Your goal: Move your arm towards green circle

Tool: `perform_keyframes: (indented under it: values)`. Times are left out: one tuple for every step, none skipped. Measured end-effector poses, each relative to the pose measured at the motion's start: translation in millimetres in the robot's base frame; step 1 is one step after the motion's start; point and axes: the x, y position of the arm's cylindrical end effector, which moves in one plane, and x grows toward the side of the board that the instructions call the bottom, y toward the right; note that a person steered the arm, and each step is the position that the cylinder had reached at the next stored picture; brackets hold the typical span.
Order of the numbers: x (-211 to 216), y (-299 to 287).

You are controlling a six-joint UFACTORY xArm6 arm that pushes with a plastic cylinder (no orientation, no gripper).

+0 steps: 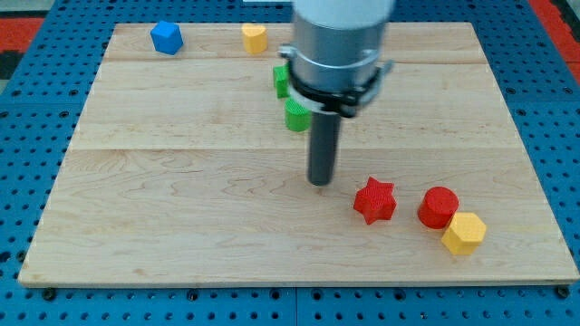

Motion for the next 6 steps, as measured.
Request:
perform_keyframes:
  values:
    - [7.2,22.1]
    - [31.7,81.4]
    - [43.8,84.3]
    - [14.3,-2.1]
    - [-12.5,-91.7]
    - [-68.8,-143.6]
